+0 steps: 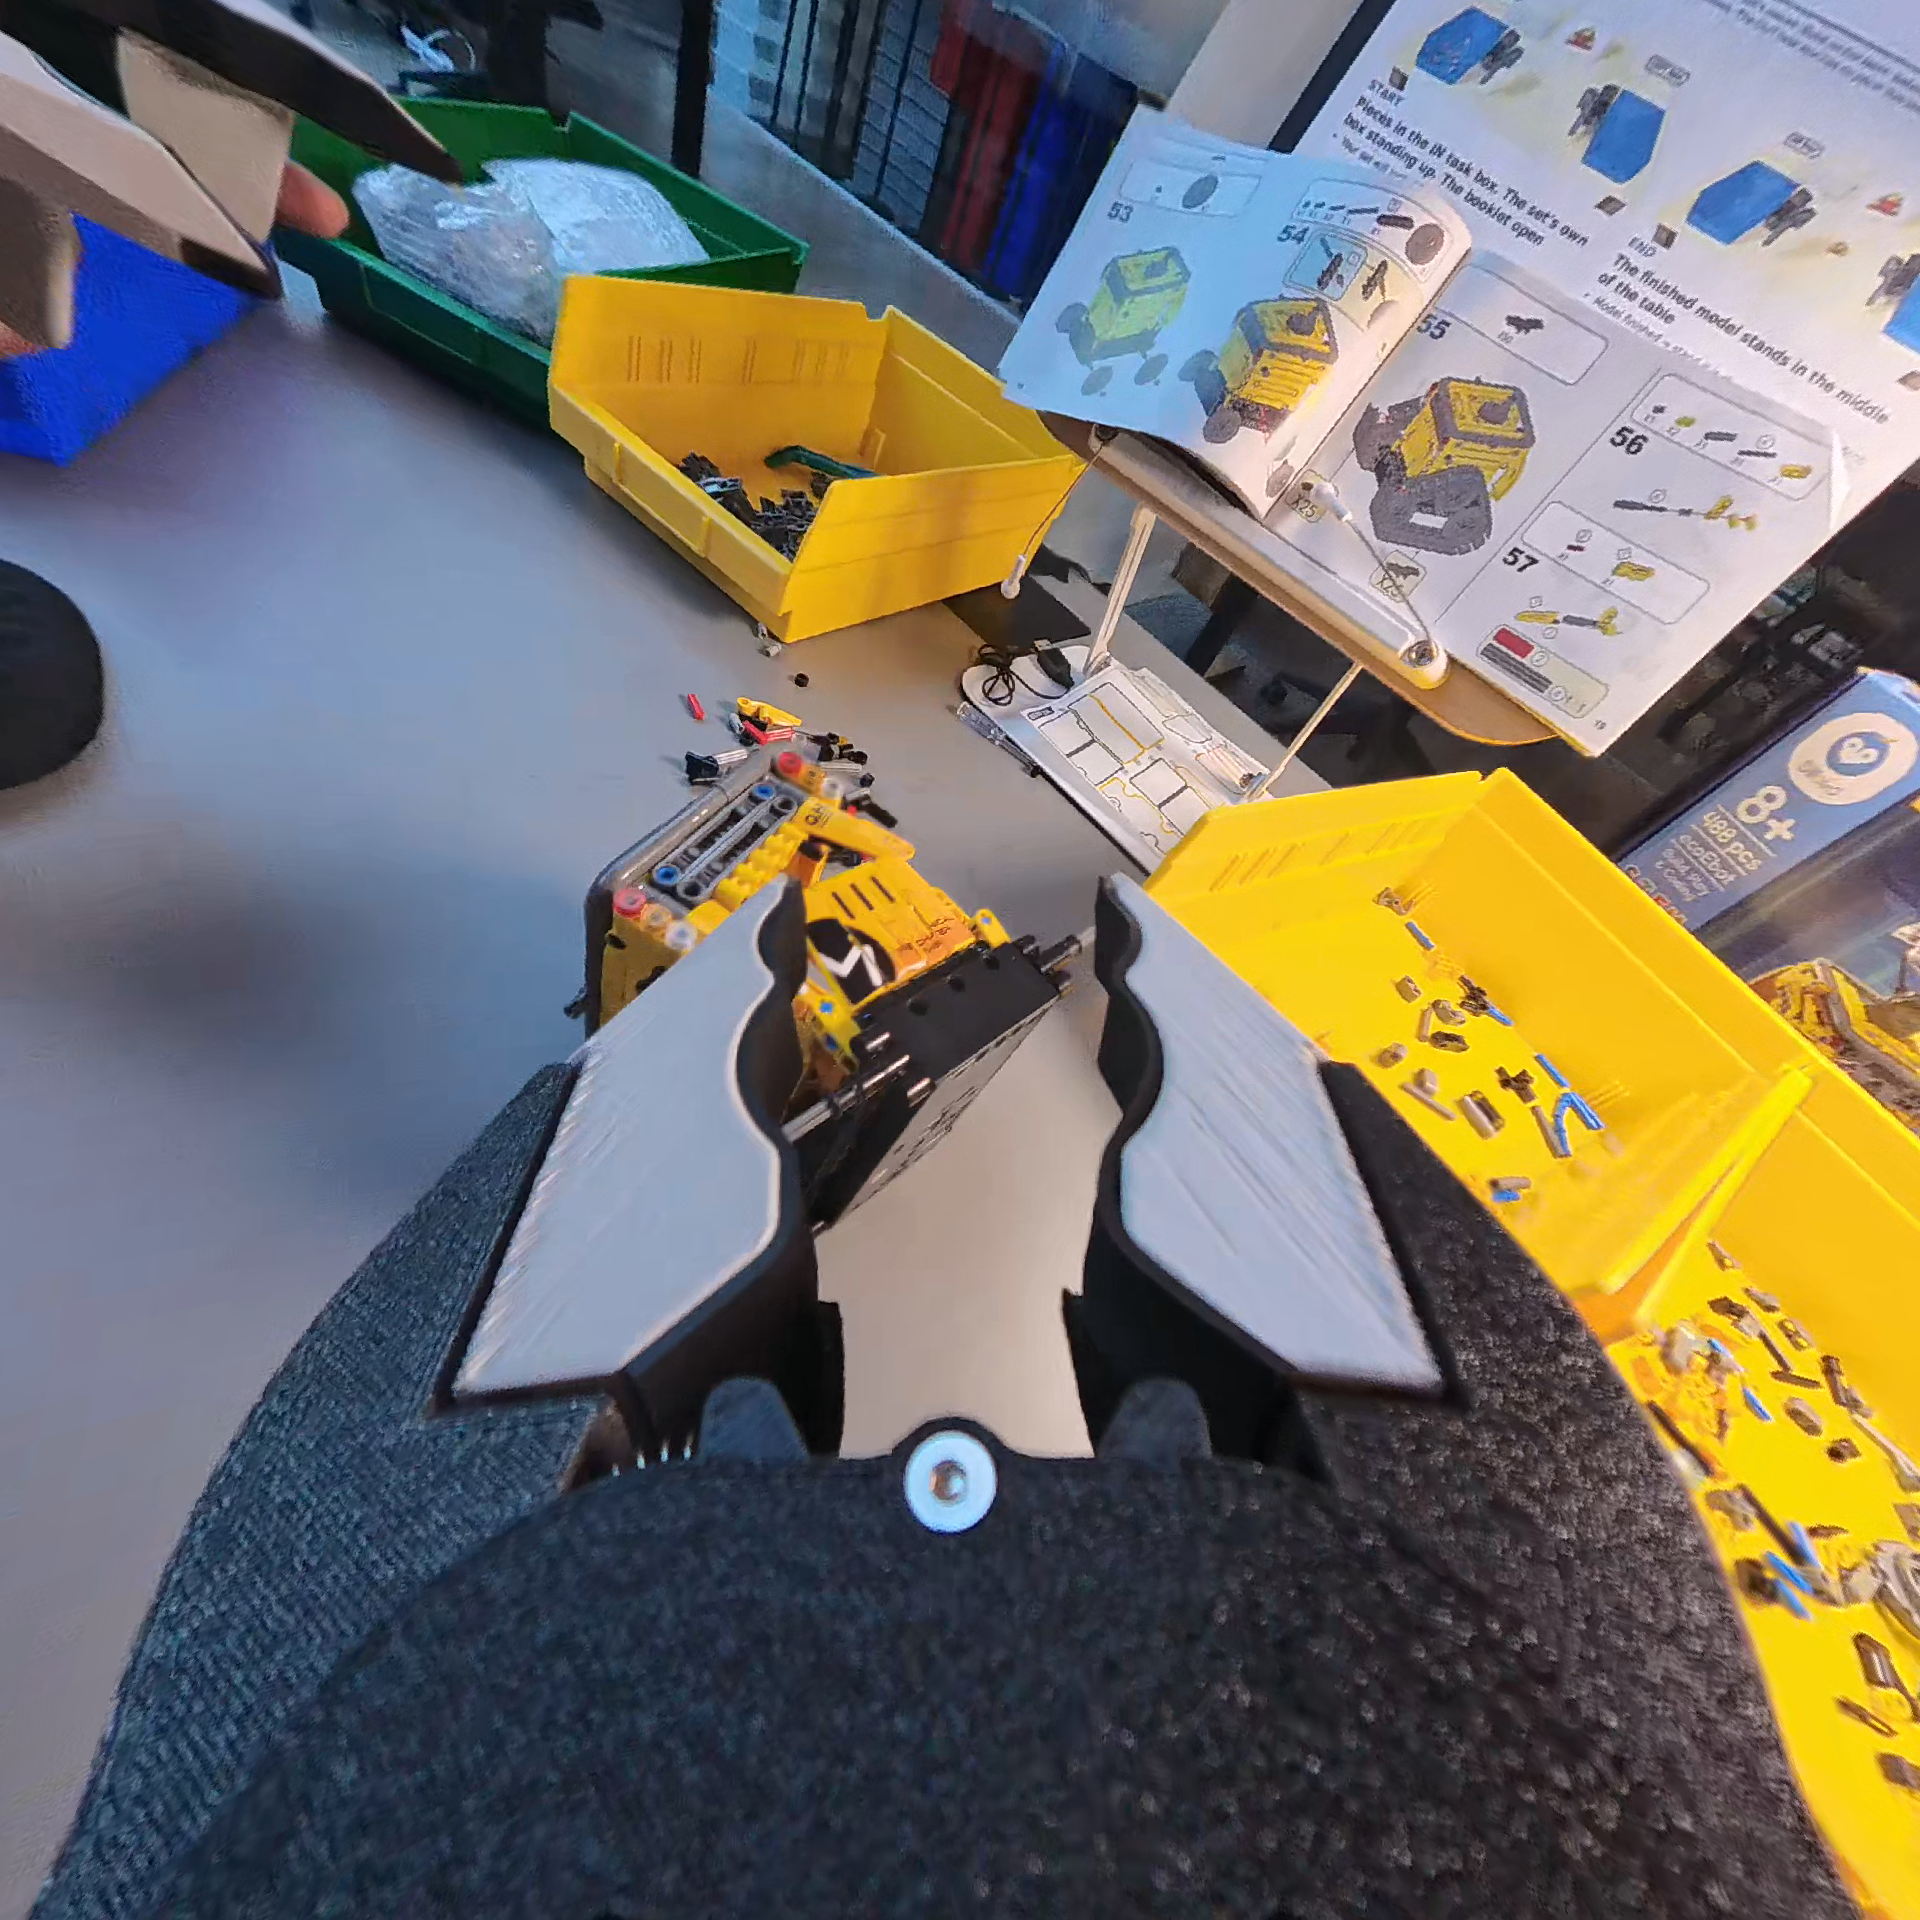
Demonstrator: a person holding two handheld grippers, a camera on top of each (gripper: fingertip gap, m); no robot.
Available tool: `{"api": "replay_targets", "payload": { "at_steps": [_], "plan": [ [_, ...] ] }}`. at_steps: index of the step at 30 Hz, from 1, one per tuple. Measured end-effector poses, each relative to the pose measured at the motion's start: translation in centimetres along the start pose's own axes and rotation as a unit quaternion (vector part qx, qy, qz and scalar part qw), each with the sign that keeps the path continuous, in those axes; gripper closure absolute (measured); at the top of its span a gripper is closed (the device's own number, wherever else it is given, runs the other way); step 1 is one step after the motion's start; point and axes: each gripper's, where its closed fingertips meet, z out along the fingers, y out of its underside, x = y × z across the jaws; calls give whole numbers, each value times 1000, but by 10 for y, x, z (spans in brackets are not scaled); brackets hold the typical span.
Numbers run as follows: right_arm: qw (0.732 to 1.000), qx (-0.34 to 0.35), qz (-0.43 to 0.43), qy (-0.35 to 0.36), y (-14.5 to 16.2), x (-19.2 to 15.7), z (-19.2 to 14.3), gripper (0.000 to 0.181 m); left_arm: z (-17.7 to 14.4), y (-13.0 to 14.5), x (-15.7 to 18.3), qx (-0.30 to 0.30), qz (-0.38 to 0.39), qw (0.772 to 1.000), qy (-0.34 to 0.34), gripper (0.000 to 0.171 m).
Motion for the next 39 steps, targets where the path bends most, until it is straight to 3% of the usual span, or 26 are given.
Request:
{"api": "replay_targets", "payload": {
  "at_steps": [4, 8, 11, 14, 20, 26, 29, 33, 39],
  "plan": [
    [1000, 26, 7, 1, -27, 22, 12, 127, 36, -10, -16, 42, 6, 999, -25, 72],
    [997, 60, 40, -24, -55, 42, 42, 127, 86, -25, -33, 80, -49, 995, -26, 72],
    [995, 77, 58, -33, -65, 53, 68, 126, 110, -9, -49, 74, -38, 995, -64, 73],
    [994, 87, 67, -30, -55, 60, 87, 125, 121, 21, -57, 56, -20, 995, -81, 76],
    [984, 128, 122, -32, -19, 76, 108, 118, 132, 59, -68, 18, -4, 996, -83, 76],
    [973, 171, 155, -10, -6, 112, 110, 119, 118, 69, -76, 26, 16, 995, -98, 79],
    [965, 173, 192, -32, -2, 112, 118, 116, 116, 71, -85, 25, -3, 994, -108, 79],
    [981, 149, 123, -4, 2, 106, 117, 118, 118, 62, -70, 37, -2, 996, -85, 79],
    [986, 134, 99, 24, -13, 100, 119, 127, 119, 58, -60, 42, -10, 996, -73, 81]
  ]
}}
